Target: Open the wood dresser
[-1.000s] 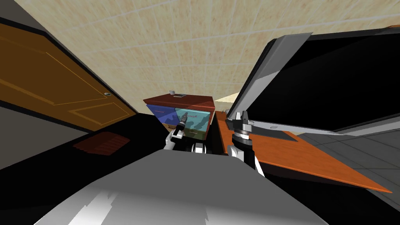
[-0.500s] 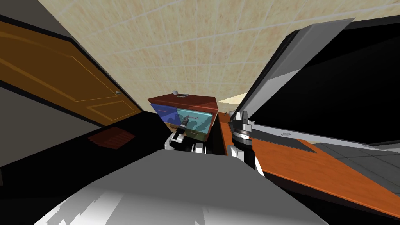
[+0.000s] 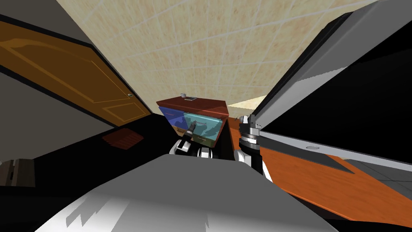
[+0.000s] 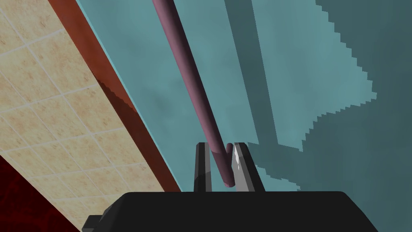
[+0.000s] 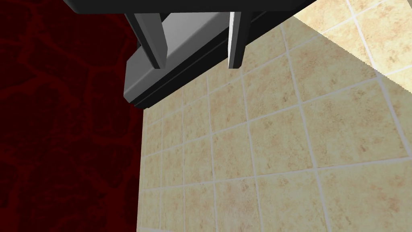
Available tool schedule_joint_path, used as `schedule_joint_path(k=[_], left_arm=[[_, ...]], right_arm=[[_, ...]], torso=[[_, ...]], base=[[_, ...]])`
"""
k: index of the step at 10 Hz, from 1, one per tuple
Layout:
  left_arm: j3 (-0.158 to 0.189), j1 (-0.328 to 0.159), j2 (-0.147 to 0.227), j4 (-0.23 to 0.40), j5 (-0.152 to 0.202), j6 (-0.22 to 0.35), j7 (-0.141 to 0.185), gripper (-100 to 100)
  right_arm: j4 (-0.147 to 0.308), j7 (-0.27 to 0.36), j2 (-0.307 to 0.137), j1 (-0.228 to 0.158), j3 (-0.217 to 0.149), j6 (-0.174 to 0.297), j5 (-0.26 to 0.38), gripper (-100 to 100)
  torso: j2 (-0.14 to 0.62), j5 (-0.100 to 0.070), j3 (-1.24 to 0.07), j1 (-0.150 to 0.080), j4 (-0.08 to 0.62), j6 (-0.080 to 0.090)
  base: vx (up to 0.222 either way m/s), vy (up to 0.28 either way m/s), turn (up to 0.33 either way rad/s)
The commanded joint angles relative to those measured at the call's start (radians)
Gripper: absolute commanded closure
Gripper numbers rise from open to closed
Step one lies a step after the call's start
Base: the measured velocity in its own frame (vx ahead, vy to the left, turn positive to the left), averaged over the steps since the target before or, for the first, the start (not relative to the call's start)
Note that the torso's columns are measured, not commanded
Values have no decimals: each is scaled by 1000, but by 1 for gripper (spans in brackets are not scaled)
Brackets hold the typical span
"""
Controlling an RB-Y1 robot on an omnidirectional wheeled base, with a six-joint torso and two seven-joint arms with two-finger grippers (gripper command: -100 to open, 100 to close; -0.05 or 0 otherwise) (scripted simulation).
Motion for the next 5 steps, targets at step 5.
schedule_joint_path(k=[5], left_arm=[[-22,40,19,-76,-2,43,10,100]], right_arm=[[0,0,0,0,0,0,0,0]], torso=[[2,-1,1,4,4,-4]], base=[[-137,33,9]])
